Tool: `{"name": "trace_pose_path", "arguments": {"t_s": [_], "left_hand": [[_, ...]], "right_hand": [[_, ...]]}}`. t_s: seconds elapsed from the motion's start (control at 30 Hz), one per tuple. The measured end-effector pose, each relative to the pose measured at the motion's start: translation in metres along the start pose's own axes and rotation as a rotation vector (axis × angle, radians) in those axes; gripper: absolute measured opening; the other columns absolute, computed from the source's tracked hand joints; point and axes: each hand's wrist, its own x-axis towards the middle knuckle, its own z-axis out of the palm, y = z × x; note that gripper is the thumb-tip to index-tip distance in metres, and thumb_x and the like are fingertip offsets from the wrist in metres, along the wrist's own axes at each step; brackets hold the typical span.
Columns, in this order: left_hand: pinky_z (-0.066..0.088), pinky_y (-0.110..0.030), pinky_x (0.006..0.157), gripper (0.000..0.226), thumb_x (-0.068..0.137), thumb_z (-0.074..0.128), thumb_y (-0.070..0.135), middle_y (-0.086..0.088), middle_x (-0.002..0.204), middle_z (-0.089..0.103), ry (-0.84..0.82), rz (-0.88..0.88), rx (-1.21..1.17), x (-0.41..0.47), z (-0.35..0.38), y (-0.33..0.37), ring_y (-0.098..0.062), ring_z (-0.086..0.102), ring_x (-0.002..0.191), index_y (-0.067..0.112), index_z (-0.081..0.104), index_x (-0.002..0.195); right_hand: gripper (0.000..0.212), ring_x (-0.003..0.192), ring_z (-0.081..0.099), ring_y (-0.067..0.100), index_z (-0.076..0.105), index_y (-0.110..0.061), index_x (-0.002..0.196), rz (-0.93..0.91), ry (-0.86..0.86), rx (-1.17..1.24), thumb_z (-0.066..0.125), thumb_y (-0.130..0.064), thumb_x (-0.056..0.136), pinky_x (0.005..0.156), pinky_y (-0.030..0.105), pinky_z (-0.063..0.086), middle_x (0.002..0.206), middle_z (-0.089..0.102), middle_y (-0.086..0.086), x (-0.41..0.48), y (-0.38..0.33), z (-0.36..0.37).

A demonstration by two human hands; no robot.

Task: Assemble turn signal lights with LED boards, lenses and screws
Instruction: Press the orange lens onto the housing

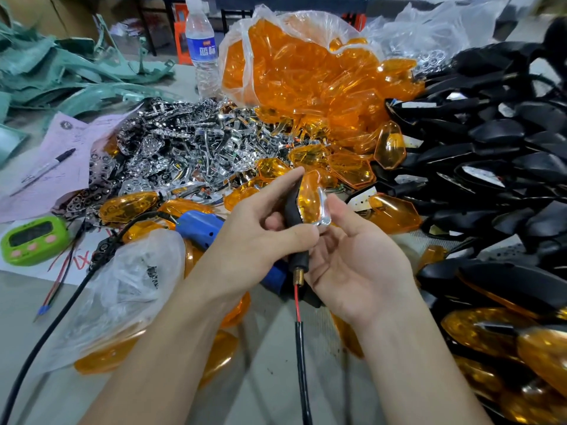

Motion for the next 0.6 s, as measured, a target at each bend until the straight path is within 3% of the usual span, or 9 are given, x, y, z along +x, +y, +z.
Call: {"name": "trace_pose_path", "arguments": {"t_s": [0.07,0.1,0.17,0.2,0.27,0.33,0.4,0.5,0.6], "left_hand": [[0.055,-0.031,0.102,0.083,0.073,0.082,0.024,0.018,0.13,0.069,-0.038,0.053,0.073,0.0,-0.004,0.001,-0.01,0.064,0.118,0.043,0.051,0.148],[0.052,-0.036,0.109,0.083,0.076,0.081,0.024,0.019,0.141,0.062,-0.056,0.068,0.133,0.0,-0.006,0.003,-0.01,0.058,0.131,0.045,0.049,0.149],[0.043,-0.04,0.119,0.081,0.077,0.08,0.029,0.018,0.157,0.048,-0.084,0.088,0.265,0.0,-0.009,0.007,-0.006,0.042,0.147,0.047,0.048,0.149],[0.041,-0.042,0.12,0.083,0.074,0.081,0.03,0.017,0.159,0.046,-0.088,0.088,0.313,0.0,-0.009,0.008,-0.005,0.041,0.147,0.046,0.05,0.149],[0.046,-0.046,0.114,0.086,0.065,0.086,0.024,0.017,0.154,0.051,-0.053,0.103,0.363,-0.001,-0.011,0.01,-0.005,0.051,0.14,0.04,0.059,0.145],[0.05,-0.042,0.11,0.084,0.057,0.088,0.02,0.017,0.147,0.058,0.016,0.134,0.354,-0.002,-0.012,0.011,-0.003,0.056,0.135,0.033,0.067,0.137],[0.053,-0.03,0.105,0.089,0.053,0.087,0.021,0.019,0.139,0.065,0.059,0.155,0.332,-0.003,-0.013,0.011,0.0,0.058,0.132,0.03,0.065,0.139],[0.051,-0.018,0.094,0.107,0.05,0.085,0.007,0.015,0.137,0.067,0.07,0.156,0.325,-0.004,-0.015,0.011,0.003,0.057,0.132,0.029,0.054,0.15],[0.053,-0.018,0.087,0.106,0.05,0.083,0.002,0.017,0.138,0.066,0.052,0.142,0.299,-0.004,-0.014,0.011,-0.001,0.061,0.128,0.03,0.056,0.149]], "right_hand": [[0.08,0.1,0.048,0.03,0.057,0.007,0.14,-0.024,0.031,-0.067,0.071,-0.034,0.073,0.09,0.023,0.041,0.114,0.059,0.02,0.001,0.002,0.001],[0.078,0.099,0.047,0.034,0.059,0.005,0.138,-0.035,0.039,-0.113,0.07,-0.035,0.073,0.094,0.027,0.044,0.115,0.059,0.021,0.001,0.003,0.0],[0.075,0.105,0.045,0.038,0.059,0.004,0.137,-0.066,0.047,-0.223,0.068,-0.037,0.076,0.112,0.047,0.041,0.125,0.061,0.032,0.001,0.006,-0.003],[0.073,0.106,0.048,0.038,0.057,0.005,0.138,-0.091,0.06,-0.285,0.068,-0.036,0.079,0.118,0.058,0.037,0.134,0.058,0.038,0.0,0.007,-0.003],[0.061,0.103,0.054,0.041,0.051,0.008,0.138,-0.161,0.086,-0.388,0.067,-0.028,0.091,0.111,0.074,0.035,0.137,0.052,0.041,-0.002,0.009,-0.003],[0.055,0.096,0.054,0.04,0.051,0.007,0.134,-0.198,0.084,-0.433,0.066,-0.027,0.094,0.103,0.07,0.042,0.123,0.062,0.038,-0.002,0.011,-0.002],[0.067,0.09,0.053,0.035,0.052,0.006,0.132,-0.201,0.082,-0.463,0.071,-0.034,0.082,0.085,0.056,0.047,0.104,0.062,0.025,-0.004,0.01,0.0],[0.081,0.08,0.063,0.032,0.051,0.005,0.138,-0.173,0.03,-0.491,0.069,-0.042,0.076,0.069,0.04,0.056,0.099,0.065,0.025,-0.005,0.011,-0.001],[0.065,0.077,0.066,0.03,0.049,0.01,0.136,-0.159,0.004,-0.499,0.066,-0.035,0.091,0.07,0.042,0.059,0.107,0.066,0.032,-0.004,0.01,-0.005]]}}
